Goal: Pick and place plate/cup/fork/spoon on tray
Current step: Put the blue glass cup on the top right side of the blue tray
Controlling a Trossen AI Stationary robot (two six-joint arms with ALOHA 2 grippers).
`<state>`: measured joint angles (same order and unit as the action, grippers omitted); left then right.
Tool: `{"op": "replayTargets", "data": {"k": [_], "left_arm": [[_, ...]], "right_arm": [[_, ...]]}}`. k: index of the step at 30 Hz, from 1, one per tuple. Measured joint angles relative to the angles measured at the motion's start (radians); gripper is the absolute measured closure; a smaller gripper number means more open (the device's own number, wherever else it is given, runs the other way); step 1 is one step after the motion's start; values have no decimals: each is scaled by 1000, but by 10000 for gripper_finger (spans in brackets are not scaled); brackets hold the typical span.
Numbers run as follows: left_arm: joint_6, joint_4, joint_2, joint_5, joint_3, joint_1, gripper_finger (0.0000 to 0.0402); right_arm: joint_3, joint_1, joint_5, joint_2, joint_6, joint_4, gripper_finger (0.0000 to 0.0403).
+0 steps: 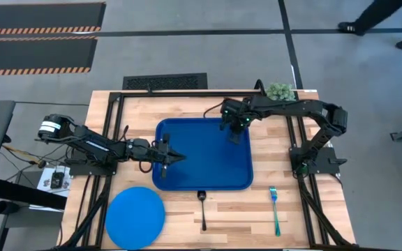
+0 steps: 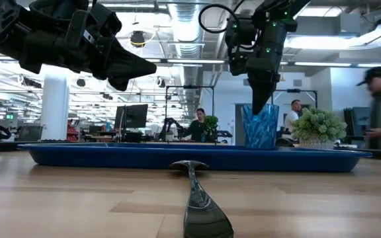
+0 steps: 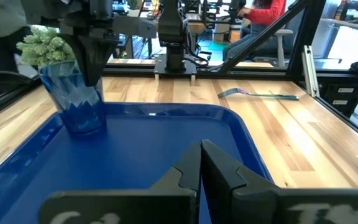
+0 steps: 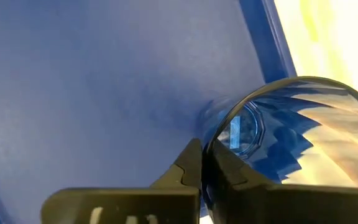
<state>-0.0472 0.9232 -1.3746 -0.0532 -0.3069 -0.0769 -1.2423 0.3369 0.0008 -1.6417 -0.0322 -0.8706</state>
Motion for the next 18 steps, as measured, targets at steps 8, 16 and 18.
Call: {"op": "replayTargets", "data": {"k": [8, 16, 18], "left_arm": [[-1, 0, 0, 0, 0, 0, 401], [-2, 1, 0, 0, 0, 0, 401], [-2, 1, 0, -10, 0, 0, 401]], "right_arm": [[0, 6, 2, 0, 7, 1, 347], [-3, -6, 49, 0, 7, -5, 315], [-20, -12, 73, 0, 7, -12, 304]]}}
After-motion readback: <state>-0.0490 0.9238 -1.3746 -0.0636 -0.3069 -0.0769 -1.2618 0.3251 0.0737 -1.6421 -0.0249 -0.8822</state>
